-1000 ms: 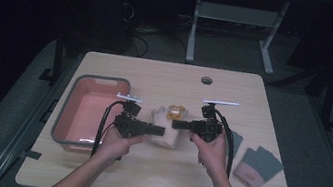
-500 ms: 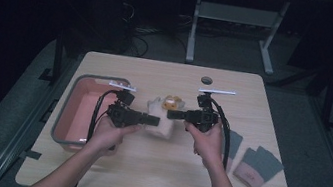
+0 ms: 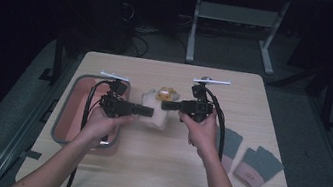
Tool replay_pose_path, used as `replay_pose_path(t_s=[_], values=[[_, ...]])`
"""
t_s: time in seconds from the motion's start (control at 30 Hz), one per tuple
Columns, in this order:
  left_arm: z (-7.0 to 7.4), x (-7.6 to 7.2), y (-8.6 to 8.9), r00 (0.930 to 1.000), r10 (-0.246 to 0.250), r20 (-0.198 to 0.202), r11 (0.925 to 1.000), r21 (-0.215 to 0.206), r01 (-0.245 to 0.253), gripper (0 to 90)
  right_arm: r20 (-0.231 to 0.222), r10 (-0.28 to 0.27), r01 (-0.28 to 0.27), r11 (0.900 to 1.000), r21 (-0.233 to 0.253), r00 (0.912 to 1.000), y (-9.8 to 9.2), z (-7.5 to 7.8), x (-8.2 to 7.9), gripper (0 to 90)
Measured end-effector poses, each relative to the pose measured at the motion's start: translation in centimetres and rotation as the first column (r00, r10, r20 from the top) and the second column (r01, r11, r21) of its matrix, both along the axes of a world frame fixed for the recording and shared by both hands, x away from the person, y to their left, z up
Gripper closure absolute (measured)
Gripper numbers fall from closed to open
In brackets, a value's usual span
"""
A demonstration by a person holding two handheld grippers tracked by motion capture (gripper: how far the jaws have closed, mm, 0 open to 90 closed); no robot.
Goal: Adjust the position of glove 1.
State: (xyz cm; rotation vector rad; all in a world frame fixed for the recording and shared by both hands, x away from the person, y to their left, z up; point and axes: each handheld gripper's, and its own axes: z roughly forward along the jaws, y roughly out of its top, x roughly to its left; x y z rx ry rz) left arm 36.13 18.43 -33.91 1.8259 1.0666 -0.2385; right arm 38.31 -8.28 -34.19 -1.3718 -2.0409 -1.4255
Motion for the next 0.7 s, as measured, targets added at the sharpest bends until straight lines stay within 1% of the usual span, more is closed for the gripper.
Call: replay_pose_path(t_s=[0.2,0.3,0.37,0.5,0.53,0.7], values=[[0.6,0.0,1.0,1.0000,0.008,0.006,0.9999,-0.011,-0.008,67.5,0.008,0.013,-0.013,1.000,0.004,0.9999,1.0,0.9,0.3,83.6],[1.0,0.1,1.4,0.9998,0.015,0.010,0.9999,-0.005,-0.015,67.5,0.013,0.022,-0.022,1.000,0.004,0.9997,1.5,1.2,0.5,83.6],[1.2,0.1,1.7,0.9998,0.012,0.018,0.9999,0.003,-0.012,67.5,0.014,0.028,-0.028,1.000,-0.005,0.9995,1.8,1.4,0.6,83.6],[1.6,0.1,2.3,0.9996,0.020,0.022,0.9998,-0.001,-0.020,67.5,0.023,0.036,-0.036,0.999,-0.007,0.9991,2.4,1.8,0.8,83.5],[1.7,0.1,2.5,0.9994,0.019,0.030,0.9998,-0.001,-0.019,67.5,0.023,0.039,-0.039,0.999,-0.007,0.9990,2.5,1.9,0.9,83.5],[2.1,0.0,3.3,0.9989,0.031,0.035,0.9995,-0.003,-0.031,67.6,0.023,0.053,-0.053,0.999,0.002,0.9984,3.3,2.3,1.2,83.5]])
